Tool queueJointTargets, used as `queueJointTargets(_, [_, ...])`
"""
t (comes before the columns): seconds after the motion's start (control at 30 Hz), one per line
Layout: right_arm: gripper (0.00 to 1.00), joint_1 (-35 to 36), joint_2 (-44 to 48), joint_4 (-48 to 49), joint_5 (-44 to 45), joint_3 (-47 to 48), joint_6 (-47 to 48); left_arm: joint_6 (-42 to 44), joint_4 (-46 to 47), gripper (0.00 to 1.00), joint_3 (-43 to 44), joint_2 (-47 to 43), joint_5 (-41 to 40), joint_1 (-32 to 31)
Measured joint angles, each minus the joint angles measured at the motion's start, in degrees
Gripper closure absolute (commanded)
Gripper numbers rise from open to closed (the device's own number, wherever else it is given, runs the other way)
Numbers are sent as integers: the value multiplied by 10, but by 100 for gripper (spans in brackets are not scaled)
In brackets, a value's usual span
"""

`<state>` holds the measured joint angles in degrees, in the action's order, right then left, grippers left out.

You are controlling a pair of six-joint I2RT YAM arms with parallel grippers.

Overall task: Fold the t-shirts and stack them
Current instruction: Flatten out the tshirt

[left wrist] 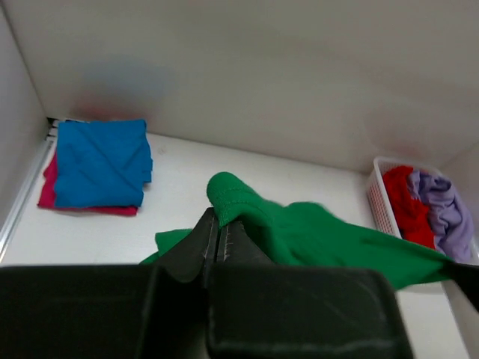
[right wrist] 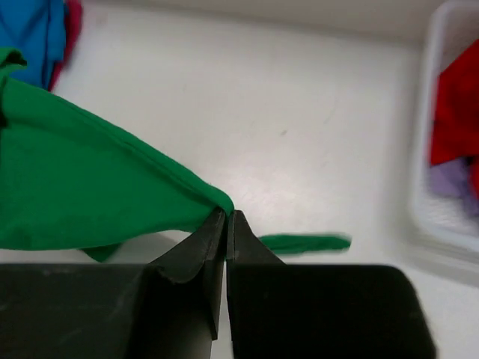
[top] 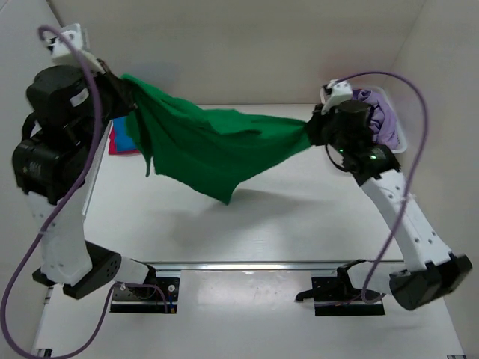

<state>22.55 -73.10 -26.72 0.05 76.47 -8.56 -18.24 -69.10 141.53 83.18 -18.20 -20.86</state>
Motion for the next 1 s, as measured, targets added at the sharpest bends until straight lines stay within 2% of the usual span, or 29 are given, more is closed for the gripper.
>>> queueJointTargets(0.07, [100, -19, 40, -21, 15, 41, 13, 0, 2, 100, 0, -23, -21, -2])
queueJointTargets(0.23, [100, 9, 79, -88, 29, 98, 30, 0, 2, 100, -19, -82, -86, -18])
queueJointTargets(0.47, [99, 6, 102, -205, 19, 100, 35, -5, 0, 100, -165, -204, -120, -32])
queueJointTargets(0.67, [100, -105, 116, -256, -58, 157, 56, -12, 15, 100, -279, -254, -101, -21])
queueJointTargets(0.77, [100, -111, 92, -247, -63, 162, 70, -11, 62, 100, -386, -253, -63, 33])
queueJointTargets(0.87, [100, -97, 29, -223, -74, 163, 83, -14, 119, 100, -503, -228, -21, 92])
queueJointTargets(1.0, [100, -95, -115, -164, -79, 165, 94, -22, 191, 100, -626, -156, -5, 100])
